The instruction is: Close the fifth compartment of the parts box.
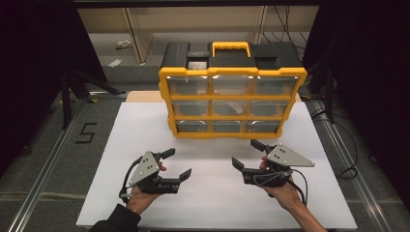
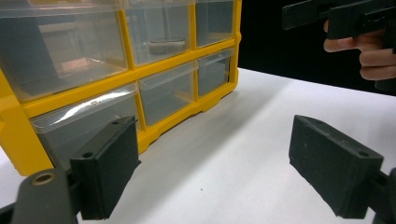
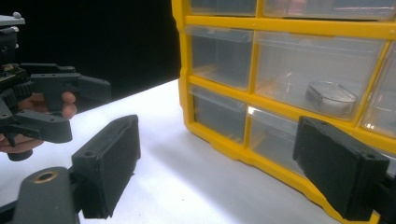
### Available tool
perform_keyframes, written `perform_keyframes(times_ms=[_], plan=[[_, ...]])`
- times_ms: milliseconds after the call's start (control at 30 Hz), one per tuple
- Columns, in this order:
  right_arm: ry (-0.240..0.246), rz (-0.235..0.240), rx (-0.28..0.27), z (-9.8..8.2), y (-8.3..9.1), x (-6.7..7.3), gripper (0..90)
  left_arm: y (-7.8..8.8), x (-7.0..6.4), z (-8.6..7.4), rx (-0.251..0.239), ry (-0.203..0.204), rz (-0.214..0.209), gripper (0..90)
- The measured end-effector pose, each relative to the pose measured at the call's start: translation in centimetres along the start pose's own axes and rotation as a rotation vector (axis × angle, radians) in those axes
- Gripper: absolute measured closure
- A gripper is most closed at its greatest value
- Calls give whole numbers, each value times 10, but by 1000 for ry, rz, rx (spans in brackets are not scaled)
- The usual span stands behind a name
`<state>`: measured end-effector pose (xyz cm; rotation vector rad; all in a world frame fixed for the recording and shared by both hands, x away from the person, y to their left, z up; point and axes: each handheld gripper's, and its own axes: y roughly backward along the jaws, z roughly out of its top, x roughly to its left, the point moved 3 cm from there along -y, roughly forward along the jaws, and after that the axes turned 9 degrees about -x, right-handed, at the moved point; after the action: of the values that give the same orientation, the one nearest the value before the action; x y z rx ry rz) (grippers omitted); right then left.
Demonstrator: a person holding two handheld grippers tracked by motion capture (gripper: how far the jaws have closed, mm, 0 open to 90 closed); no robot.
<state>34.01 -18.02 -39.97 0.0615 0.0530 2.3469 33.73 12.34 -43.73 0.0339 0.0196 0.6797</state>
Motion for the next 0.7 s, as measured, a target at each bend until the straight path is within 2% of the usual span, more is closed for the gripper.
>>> perform_keyframes(times_ms=[200, 700], plan=[[9, -5, 6, -4, 4, 2, 154, 0, 0, 0, -5, 0, 0, 155], [-3, -19, -6, -9, 22, 2, 155, 2, 1, 2, -15, 5, -1, 155]])
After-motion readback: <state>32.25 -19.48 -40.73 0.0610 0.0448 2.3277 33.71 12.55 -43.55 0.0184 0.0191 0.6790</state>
